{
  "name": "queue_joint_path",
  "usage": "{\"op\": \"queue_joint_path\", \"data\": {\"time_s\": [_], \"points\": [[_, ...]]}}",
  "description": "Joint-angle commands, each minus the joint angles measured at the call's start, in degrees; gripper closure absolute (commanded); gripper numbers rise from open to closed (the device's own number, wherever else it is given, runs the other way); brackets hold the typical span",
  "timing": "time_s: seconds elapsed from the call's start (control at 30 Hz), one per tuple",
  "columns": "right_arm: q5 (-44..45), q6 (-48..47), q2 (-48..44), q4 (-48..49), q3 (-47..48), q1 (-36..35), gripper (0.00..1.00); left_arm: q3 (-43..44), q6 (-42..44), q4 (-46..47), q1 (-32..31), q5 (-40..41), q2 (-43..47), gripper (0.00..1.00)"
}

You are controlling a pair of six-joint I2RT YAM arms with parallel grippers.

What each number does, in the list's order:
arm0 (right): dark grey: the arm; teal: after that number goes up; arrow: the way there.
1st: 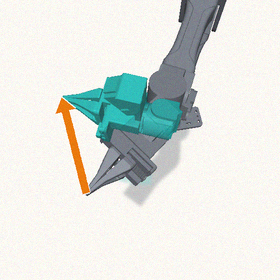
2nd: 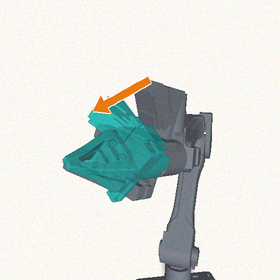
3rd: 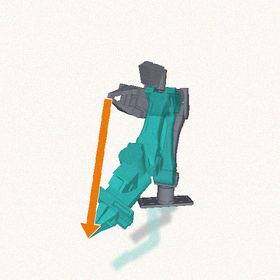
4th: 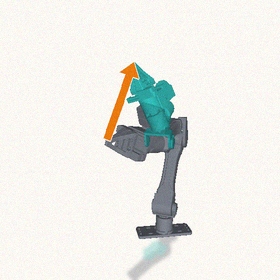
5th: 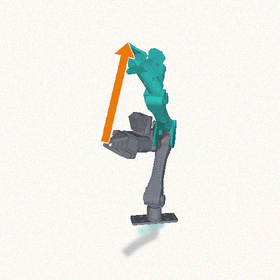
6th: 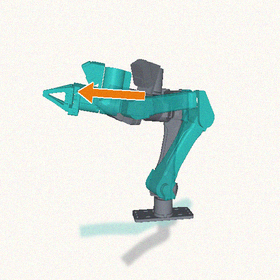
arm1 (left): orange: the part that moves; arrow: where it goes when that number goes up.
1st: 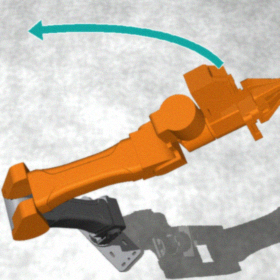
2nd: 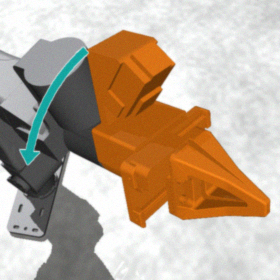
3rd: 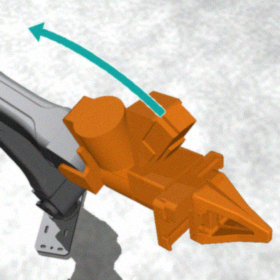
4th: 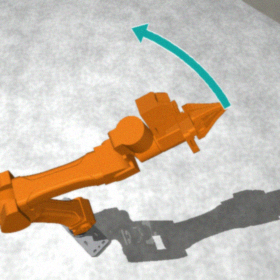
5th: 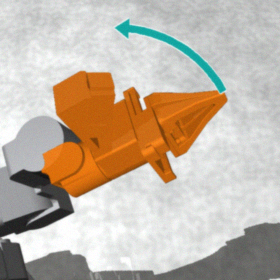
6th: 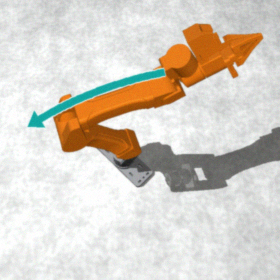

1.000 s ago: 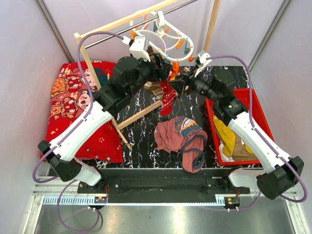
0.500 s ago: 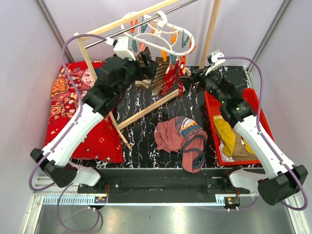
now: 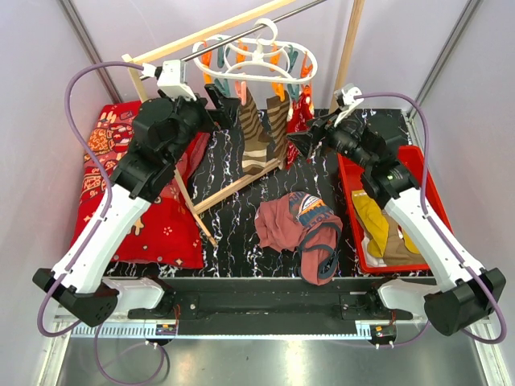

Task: Clip the socks to the hanger
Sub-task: Open the clamp at the hanger.

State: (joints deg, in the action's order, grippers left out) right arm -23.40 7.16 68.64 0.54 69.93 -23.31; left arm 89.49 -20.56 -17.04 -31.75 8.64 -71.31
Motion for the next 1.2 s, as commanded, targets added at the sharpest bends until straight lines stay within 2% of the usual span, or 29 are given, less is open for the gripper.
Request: {"op": "queue_joint_path", "data": {"time_s": [0.0, 0.3, 0.53, 0.83, 0.93, 1.17], "points": [[-5.1, 0.8, 2.1, 3.2, 3.9, -0.7, 0.17, -0.5, 1.2, 1.5, 1.2, -1.4, 1.5, 0.03], [-9.6, 2.8, 8.3, 9.1, 8.8, -5.6, 0.17, 0.2, 1.8, 0.3, 1.3, -0.7, 2.6, 0.05], [-7.8, 2.9, 13.9, 18.0, 10.5, -10.8, 0.18, 0.9, 1.1, -0.5, 1.3, 0.3, 2.5, 0.1], [-7.6, 3.8, 26.7, 26.0, 18.8, -14.9, 0.19, 1.6, 1.1, -1.2, 1.3, 1.5, 2.8, 0.11], [-4.8, 3.7, 31.1, 27.9, 21.7, -15.2, 0.19, 1.6, 1.1, -1.2, 1.3, 1.9, 3.2, 0.11], [12.3, -0.1, 35.5, 28.7, 23.1, -15.1, 0.18, 1.9, 2.2, -1.4, 1.3, 2.3, 3.3, 0.11]]}}
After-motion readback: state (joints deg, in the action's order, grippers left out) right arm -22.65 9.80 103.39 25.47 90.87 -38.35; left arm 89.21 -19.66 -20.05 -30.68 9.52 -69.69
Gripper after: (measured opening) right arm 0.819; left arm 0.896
